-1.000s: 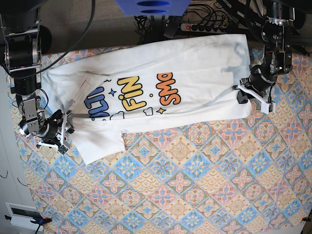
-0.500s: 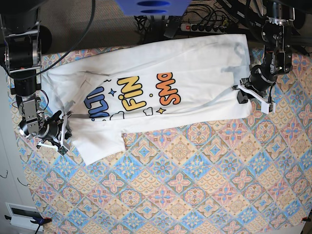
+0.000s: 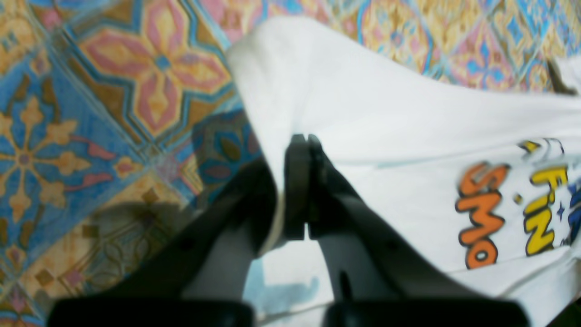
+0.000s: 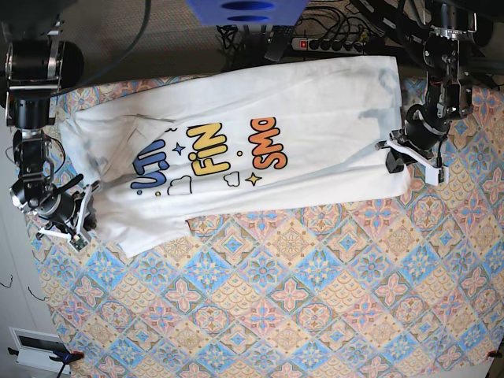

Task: Fold the T-shirt properly
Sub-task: 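Hold the shirt ends with both grippers and fold the side over the print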

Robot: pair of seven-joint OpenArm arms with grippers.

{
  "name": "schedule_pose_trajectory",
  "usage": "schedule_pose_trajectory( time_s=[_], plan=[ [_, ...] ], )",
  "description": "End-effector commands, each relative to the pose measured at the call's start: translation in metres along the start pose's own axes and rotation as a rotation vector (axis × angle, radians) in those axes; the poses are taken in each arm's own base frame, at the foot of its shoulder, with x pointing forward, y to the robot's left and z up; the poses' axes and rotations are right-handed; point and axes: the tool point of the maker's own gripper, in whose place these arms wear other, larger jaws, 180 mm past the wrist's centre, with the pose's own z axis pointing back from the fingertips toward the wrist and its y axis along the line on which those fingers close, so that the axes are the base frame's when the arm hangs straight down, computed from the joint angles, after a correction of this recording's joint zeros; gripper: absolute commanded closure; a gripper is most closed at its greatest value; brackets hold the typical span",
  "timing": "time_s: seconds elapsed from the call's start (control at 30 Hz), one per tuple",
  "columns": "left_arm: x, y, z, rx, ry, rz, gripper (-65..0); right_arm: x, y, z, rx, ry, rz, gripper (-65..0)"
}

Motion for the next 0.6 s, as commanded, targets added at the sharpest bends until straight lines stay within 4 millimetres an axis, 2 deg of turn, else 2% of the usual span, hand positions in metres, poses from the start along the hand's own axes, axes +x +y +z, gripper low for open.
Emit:
schedule_pose_trajectory(
  time_s=[0.0,0.17,0.33,0.57],
  plan=[
    [0.016,0.0,0.003,-0.005,-0.042,-0.022,0.0,0.016,-0.018,0.011,-0.045,-0.055,0.007,-0.2],
    [0.013,0.004,0.006,0.002,-0.032,-0.032,0.0,0.002,-0.009,0.027,-0.066,-0.063,0.006,-0.2],
    [0.007,0.011,0.011,0.014,-0.013,-0.048,0.0,-0.011,-0.01,0.041,-0.097,-0.064,-0.008,-0.2],
    [-0.005,-0.003,0.026,-0.032,0.008,-0.089,0.0,-0.028,-0.003,0.056,-0.111,-0.052,-0.012,-0.2]
  ],
)
